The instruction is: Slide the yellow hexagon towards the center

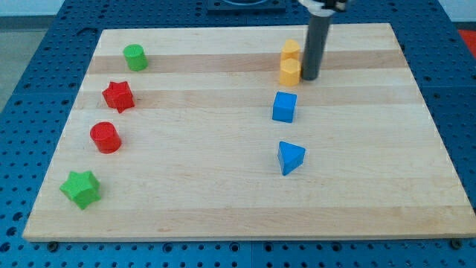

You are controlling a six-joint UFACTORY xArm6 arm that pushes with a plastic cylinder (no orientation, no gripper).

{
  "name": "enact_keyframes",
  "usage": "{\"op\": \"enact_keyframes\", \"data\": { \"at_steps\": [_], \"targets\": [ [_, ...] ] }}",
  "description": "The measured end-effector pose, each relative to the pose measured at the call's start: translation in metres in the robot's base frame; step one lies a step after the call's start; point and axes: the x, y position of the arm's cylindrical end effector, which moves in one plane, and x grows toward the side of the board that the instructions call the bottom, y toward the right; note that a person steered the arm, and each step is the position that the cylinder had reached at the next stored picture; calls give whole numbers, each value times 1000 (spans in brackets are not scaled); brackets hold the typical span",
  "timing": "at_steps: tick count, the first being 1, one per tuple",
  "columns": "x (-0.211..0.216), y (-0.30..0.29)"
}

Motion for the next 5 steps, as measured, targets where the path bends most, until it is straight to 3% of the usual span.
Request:
{"op": "enact_keyframes", "data": {
  "at_steps": [3,5],
  "targets": [
    [-21,-21],
    [-34,-66]
  ]
}}
